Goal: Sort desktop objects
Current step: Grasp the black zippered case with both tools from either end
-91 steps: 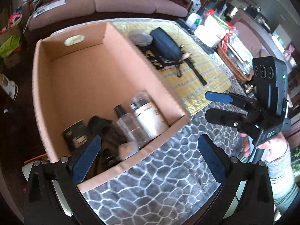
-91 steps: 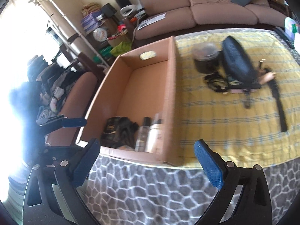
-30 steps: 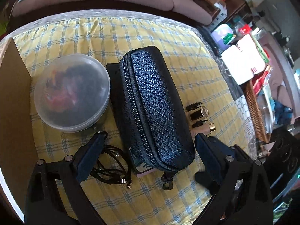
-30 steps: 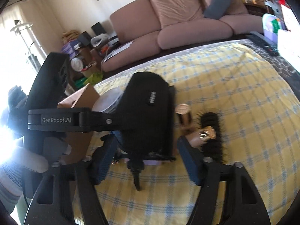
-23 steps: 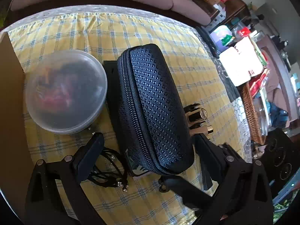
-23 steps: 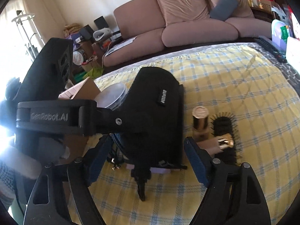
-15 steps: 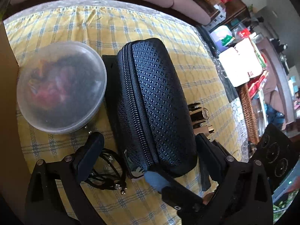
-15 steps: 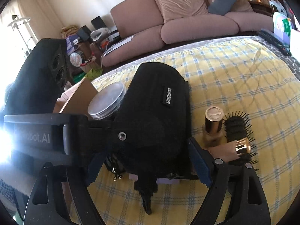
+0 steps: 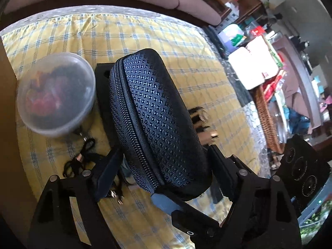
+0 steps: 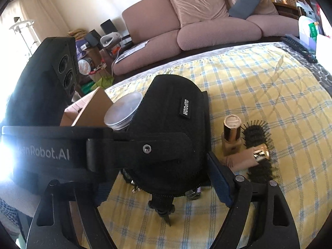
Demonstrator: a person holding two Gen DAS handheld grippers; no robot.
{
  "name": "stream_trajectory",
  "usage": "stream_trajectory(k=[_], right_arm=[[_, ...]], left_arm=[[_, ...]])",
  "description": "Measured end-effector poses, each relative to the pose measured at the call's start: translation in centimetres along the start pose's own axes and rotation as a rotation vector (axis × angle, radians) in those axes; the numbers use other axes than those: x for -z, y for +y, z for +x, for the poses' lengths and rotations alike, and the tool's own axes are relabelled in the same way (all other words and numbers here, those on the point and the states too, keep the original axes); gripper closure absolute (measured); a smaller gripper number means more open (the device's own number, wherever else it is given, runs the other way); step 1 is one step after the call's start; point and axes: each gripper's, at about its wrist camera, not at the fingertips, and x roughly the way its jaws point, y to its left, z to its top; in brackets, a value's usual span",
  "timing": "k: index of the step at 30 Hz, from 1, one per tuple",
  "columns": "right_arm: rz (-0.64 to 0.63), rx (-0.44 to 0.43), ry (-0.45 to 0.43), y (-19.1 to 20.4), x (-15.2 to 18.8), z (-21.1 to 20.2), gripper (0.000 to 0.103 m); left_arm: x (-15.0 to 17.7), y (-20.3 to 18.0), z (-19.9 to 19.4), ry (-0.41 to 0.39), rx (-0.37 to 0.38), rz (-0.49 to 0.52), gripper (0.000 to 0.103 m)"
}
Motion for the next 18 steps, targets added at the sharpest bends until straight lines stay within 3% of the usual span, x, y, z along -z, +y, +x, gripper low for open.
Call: stream_trajectory(k=[9,18], right_arm=[[-0.016,0.005,-0.044,2.8,0.7,-5.1,0.020],[-0.076,-0.040,-0.088,10.3,0.5,-9.1,0.020]], left_arm=[[2.7,-2.6,-5.3,-0.047,0.040,0.039,0.023],[5.7,-1.8,-14.6,-0.149,0.042,0.031,0.022]])
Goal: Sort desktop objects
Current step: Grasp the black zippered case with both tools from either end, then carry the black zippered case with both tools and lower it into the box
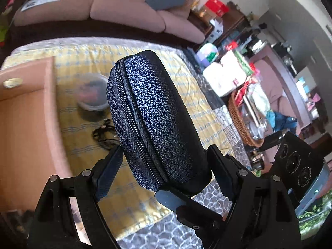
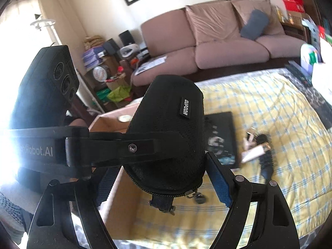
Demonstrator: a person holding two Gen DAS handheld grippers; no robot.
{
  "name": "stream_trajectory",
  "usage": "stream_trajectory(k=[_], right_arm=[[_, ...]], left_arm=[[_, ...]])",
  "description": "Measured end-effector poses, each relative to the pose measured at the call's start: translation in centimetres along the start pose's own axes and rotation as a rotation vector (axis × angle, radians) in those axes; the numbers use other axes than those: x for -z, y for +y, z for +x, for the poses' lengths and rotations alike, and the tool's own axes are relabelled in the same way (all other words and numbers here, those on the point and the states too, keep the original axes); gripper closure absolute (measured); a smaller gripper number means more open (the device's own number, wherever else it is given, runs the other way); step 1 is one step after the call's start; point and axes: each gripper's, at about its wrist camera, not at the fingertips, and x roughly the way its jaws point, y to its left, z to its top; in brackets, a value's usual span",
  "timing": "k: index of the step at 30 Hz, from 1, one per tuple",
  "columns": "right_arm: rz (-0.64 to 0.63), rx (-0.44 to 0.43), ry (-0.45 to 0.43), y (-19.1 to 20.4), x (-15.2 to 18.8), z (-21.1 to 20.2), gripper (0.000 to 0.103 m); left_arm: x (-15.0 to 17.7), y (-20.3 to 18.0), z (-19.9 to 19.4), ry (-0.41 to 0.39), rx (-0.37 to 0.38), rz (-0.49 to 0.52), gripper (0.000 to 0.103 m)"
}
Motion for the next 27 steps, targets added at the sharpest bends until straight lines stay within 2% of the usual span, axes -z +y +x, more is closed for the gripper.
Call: stream_trajectory(k=[5,12,19,27], right_arm=[[-0.052,-0.034,0.005,5.5,-0.4,0.1,0.020],[-0.091,-0.112,0.041,12.8,-0.4,3.4,0.020],[-0.050,-0.172,0.120,16.9,0.4,10.1,0.020],[0.012,-0.187,0.184,16.7,0.5,16.9,0.020]], left_arm=[[1.0,2.8,-5.4,-0.057,-0.014,-0.038,0.022],[2.4,9.5,-11.6,-0.122,-0.047,-0.117,0.022],[2.7,16.6,-12.6,-0.132,-0.080,-0.206,0.023],[1.8,22.6,-10.5,-0.109,-0.097,-0.279,0.023]])
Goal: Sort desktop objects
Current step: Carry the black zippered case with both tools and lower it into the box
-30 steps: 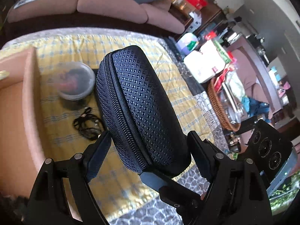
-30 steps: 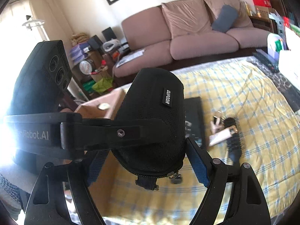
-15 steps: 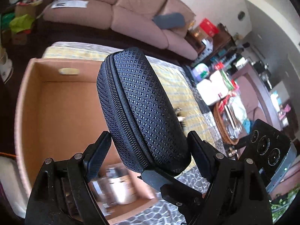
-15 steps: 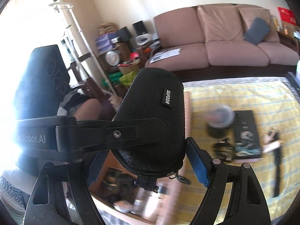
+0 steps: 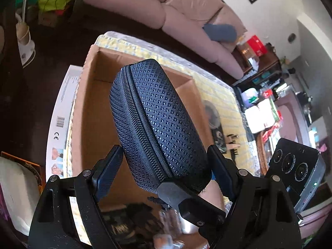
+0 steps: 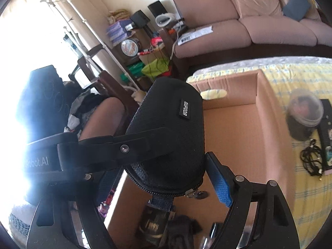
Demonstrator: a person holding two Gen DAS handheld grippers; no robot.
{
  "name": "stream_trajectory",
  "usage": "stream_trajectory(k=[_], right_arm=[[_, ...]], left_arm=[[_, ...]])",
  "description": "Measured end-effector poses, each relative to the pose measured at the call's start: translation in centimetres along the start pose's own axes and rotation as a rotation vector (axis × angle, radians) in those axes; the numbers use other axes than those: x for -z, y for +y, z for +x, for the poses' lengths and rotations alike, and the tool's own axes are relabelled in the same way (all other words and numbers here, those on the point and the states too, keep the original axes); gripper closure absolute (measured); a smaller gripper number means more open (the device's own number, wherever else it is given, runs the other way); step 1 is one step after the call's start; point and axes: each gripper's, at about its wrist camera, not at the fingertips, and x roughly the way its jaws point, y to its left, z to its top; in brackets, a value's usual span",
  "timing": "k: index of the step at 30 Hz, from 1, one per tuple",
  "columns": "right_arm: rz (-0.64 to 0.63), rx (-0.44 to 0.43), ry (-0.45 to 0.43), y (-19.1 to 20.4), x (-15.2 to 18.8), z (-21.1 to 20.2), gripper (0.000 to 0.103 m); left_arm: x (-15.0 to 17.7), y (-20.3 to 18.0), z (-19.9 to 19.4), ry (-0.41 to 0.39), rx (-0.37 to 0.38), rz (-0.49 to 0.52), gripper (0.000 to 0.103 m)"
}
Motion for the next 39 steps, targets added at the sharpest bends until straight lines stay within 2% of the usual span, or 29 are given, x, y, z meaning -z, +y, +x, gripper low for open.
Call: stream_trajectory(k=[9,15,22,29,34,39], right_arm=[[0.065,-0.004,0.083,-2.0,-0.9,3.8,0.020],[0.154,-0.029,0.124,-4.0,-1.1,4.9,0.020],[0.153,-0.019,0.156,-3.9,-1.1,5.6,0.020],[0.081,0.051,0.216,-2.7,-1.0,7.5,0.020],[0.046,0.110,0.276,-2.3,-0.8,9.8,0.020],[0.047,0.135,0.260,-1.9,-1.0,10.3,0.020]], left_arm=[[-1.3,2.9,2.6,0.033,-0.025,-0.026,0.023],[-1.7,3.1,2.7,0.028,-0.047,0.000,0.028],[-1.8,3.3,1.9,0.021,-0.033,-0.003,0.028],[-2.0,4.4,-1.3,-0.029,-0.003,-0.026,0.028],[-1.6,5.4,-2.6,-0.036,-0.008,-0.037,0.028],[-0.9,6.2,-2.9,-0.032,-0.007,-0.054,0.028]])
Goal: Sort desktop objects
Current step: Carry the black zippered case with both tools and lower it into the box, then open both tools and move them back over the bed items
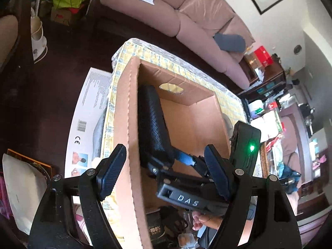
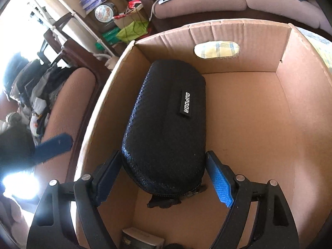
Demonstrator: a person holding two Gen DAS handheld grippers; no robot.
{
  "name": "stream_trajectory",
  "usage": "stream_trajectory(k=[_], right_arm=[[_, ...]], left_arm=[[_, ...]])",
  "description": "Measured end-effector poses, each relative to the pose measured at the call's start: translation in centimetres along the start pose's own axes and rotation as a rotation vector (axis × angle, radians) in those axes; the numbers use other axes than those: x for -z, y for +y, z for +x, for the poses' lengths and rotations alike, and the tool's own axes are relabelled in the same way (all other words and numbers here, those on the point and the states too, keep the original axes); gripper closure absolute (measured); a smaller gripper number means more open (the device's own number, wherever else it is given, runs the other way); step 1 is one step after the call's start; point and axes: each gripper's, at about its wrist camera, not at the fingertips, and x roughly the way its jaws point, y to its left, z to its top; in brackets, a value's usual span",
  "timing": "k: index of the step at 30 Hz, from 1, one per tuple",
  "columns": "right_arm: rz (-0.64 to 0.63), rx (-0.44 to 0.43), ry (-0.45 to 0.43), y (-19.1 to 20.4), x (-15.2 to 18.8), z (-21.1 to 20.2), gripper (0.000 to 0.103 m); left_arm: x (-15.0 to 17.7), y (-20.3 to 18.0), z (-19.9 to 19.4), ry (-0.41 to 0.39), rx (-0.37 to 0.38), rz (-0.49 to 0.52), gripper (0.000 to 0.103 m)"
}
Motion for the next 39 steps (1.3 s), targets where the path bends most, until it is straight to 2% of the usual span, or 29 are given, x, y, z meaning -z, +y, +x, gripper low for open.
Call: stream_trajectory(k=[5,10,14,19,23,27,31,39], right_arm=[[0.012,0.015,0.010,-0.1,0.1,-0.5,0.019],[0.037,-0.001,-0.048,-1.1,0.2,-3.7,0.017],[0.025,0.004,-0.062,-1.2,0.5,-6.3,0.017],[-0.005,0.015,-0.105,-1.1,2.1,-10.5,0.017],[-0.014,0.028,-0.139,-1.1,3.6,-13.8,0.017],[-0.061,0.085,-0.174,-1.4,5.2,-16.8,0.013],[-0.093,0.112,-0.194,-1.4,7.0,-18.8,0.005],[-0.098,0.144,-0.210,-1.8,10.0,-20.7,0.002]], left_arm=[[0.7,0.2,0.0,0.008,0.002,-0.009,0.027],[1.4,-0.6,-0.7,0.002,-0.005,0.005,0.025],[2.1,-1.7,-1.5,-0.004,-0.010,0.027,0.023],[3.4,-3.7,-2.3,-0.010,-0.040,0.070,0.020],[4.8,-5.1,-2.9,-0.010,-0.076,0.113,0.010],[6.4,-6.4,-3.0,-0.002,-0.105,0.147,0.002],[8.2,-7.6,-2.8,0.008,-0.125,0.174,0.000],[10.7,-9.6,-2.9,0.027,-0.139,0.204,0.000]])
